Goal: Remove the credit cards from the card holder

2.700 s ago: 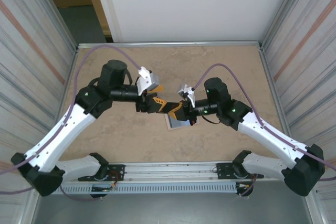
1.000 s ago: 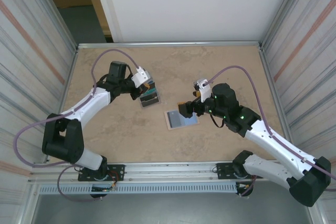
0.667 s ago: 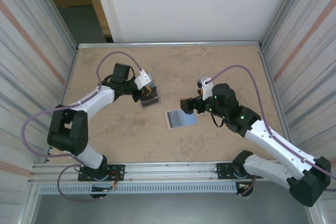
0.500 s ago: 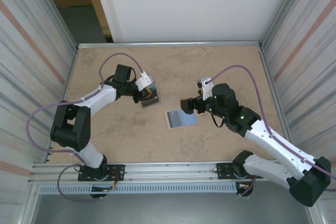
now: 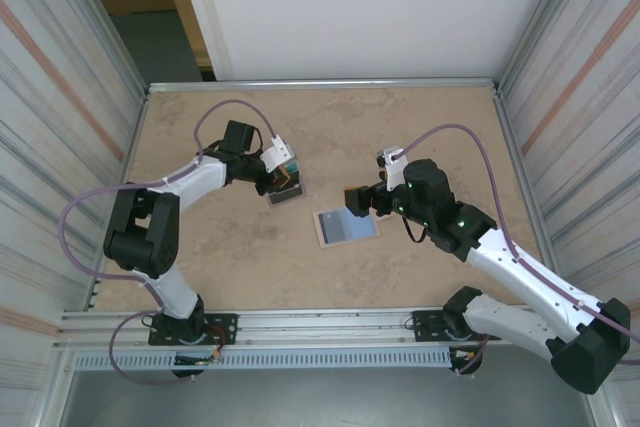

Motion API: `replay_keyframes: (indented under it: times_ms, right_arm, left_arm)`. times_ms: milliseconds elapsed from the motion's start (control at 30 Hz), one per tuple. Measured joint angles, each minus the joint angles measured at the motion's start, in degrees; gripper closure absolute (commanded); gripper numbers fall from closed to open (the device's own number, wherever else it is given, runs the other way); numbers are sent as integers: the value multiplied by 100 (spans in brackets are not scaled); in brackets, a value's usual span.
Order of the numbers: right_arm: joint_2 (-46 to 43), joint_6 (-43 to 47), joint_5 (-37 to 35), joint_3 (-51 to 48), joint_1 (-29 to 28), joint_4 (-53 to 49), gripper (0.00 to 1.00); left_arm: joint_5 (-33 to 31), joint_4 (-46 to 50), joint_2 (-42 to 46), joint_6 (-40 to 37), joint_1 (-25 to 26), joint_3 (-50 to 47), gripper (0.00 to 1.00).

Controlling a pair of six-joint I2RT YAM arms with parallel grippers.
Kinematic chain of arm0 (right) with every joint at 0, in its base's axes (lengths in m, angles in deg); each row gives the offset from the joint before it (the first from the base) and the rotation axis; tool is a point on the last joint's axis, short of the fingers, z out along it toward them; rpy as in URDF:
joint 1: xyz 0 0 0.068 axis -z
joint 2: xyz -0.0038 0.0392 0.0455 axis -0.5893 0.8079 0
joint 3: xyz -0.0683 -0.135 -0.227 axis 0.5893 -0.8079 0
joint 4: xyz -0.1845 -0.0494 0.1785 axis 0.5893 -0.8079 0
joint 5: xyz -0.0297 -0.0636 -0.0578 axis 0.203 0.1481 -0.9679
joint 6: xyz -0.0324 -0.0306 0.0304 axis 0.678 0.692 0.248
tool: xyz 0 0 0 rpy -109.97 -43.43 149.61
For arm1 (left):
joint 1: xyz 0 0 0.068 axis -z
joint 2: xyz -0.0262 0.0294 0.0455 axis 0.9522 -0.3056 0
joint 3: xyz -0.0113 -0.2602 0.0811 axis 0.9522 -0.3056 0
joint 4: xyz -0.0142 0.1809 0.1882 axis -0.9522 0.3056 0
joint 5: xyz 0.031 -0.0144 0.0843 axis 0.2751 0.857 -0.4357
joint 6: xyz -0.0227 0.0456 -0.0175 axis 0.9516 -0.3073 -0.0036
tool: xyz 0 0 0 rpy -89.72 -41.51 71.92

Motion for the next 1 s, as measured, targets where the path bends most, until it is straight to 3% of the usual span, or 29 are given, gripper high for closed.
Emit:
replay_keyframes:
  times_ms: [100, 267, 800, 900, 1000]
  right_arm:
    - [0, 2, 0, 0, 0, 0, 1]
    - [9, 0, 2, 0, 0, 0, 1]
    - [293, -271, -118, 24, -66, -155, 1]
    - [570, -457, -352, 66, -234, -378, 12]
    - [866, -684, -575, 107, -428, -643, 30]
  left_arm:
    - [-44, 59, -48, -24, 0, 0, 95]
    - [-168, 118, -79, -61, 7, 22, 78]
    - [-511, 142, 291, 4, 243, 22, 77]
    - [-693, 57, 901, 181, 372, -199, 75]
    - [-1019, -223, 1687, 505, 494, -588, 47]
